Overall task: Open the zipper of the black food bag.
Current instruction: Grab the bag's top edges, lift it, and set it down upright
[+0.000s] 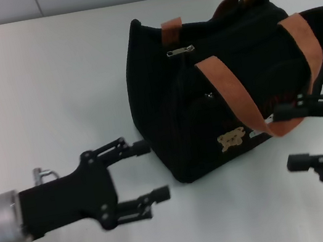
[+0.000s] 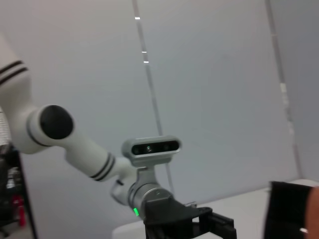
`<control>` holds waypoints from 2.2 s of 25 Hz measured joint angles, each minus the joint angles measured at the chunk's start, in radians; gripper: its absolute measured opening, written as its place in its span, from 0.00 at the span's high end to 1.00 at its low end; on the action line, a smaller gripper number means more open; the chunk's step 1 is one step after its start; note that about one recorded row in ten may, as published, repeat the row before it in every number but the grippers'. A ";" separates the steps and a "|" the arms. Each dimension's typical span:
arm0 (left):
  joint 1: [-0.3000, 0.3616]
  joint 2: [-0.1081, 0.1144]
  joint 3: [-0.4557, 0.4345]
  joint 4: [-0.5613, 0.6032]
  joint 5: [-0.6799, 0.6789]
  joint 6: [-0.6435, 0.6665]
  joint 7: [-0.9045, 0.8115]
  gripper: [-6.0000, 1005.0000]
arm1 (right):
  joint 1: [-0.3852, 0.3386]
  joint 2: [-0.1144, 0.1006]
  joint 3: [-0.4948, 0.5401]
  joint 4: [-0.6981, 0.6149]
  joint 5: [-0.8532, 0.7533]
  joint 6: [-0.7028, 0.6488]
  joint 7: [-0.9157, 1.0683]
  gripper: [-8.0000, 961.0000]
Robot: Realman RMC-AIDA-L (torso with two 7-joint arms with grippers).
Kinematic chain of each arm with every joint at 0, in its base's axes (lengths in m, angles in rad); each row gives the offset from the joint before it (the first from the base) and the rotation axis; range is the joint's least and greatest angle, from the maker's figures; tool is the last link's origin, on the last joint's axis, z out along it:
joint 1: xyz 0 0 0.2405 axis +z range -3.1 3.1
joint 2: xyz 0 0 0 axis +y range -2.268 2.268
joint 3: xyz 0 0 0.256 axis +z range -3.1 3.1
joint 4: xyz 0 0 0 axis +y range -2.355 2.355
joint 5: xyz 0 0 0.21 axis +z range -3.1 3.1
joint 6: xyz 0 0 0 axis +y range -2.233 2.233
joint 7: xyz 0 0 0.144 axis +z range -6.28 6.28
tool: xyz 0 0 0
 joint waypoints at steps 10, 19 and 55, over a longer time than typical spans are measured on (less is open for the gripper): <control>-0.139 -0.010 -0.020 -0.305 -0.023 -0.382 0.138 0.18 | -0.053 -0.009 0.104 -0.018 0.000 0.027 -0.008 0.17; -0.165 -0.010 -0.177 -0.456 -0.024 -0.547 0.328 0.18 | -0.102 -0.001 0.142 -0.019 0.000 0.022 -0.030 0.18; -0.096 0.009 -0.299 -0.021 0.038 -0.195 0.245 0.92 | -0.108 0.009 0.169 -0.008 0.050 0.126 0.023 0.19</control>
